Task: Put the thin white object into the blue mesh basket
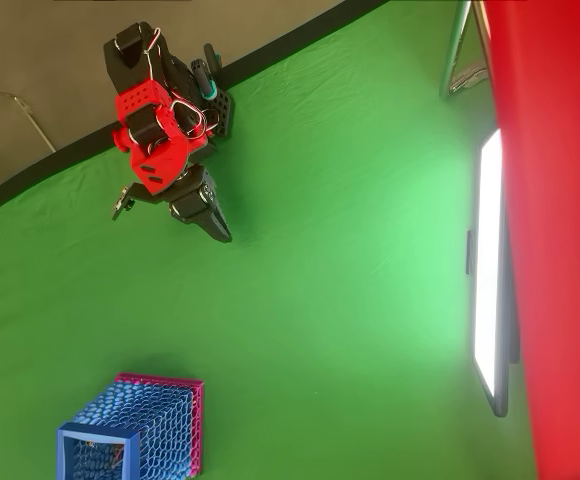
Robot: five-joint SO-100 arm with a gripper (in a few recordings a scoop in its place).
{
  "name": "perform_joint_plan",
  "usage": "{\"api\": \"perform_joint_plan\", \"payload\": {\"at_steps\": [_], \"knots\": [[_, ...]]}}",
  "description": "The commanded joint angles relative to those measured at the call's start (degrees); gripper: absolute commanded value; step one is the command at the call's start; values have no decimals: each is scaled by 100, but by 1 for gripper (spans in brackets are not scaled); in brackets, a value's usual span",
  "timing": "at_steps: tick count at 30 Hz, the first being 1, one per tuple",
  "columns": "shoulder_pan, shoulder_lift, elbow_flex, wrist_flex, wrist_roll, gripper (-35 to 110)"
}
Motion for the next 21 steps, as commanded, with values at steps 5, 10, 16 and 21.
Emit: {"api": "perform_joint_plan", "payload": {"at_steps": [5, 10, 16, 21], "knots": [[-18, 44, 185, -229, -79, 1], [-18, 44, 185, -229, -88, 1], [-18, 44, 193, -229, -105, 1], [62, 44, 193, -229, -18, 1]]}}
